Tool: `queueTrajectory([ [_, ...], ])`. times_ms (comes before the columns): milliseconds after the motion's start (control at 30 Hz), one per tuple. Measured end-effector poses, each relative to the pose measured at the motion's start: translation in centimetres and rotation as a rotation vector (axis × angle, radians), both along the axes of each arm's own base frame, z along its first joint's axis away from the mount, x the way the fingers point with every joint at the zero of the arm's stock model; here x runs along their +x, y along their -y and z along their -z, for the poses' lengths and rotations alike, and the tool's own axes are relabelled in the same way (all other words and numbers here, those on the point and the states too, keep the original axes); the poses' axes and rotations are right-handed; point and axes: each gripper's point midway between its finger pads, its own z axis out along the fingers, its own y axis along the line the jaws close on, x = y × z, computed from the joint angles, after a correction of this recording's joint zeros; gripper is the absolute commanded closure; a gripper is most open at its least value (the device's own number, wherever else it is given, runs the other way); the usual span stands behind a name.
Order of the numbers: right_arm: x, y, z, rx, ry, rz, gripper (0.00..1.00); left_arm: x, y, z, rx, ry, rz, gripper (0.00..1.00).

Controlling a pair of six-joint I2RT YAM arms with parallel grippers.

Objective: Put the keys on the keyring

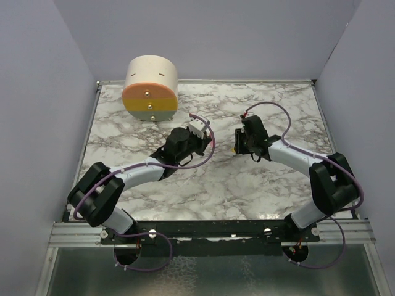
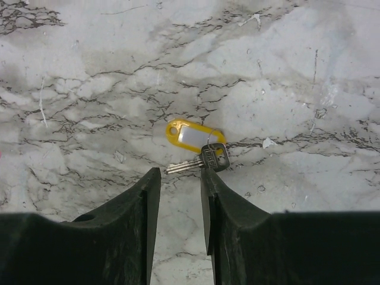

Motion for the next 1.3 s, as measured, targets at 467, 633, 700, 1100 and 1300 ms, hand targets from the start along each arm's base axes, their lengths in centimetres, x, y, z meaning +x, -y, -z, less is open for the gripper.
queueTrajectory([
  [467,1.0,0.7,1.6,-0.063,-0.015,0.035,0.69,-0.4,-0.1,0.6,0.004,-0.015,0.011,1.00],
  [633,1.7,0.3,1.5,-0.060,-0.011,0.037,0.70,-0.2,-0.3,0.7,0.004,-0.016,0.006,1.00],
  [700,1.9,0.2,1.8,-0.063,-0.017,0.038,0.70,-0.2,-0.3,0.7,0.005,-0.017,0.005,1.00],
  [1100,3.1,0.0,2.9,-0.083,-0.045,0.079,0.73,-0.1,-0.8,1.1,0.007,-0.022,-0.002,1.00],
  [1300,2.7,0.7,3.2,-0.110,-0.066,0.103,0.73,0.0,-0.9,1.1,0.004,-0.024,-0.003,1.00],
])
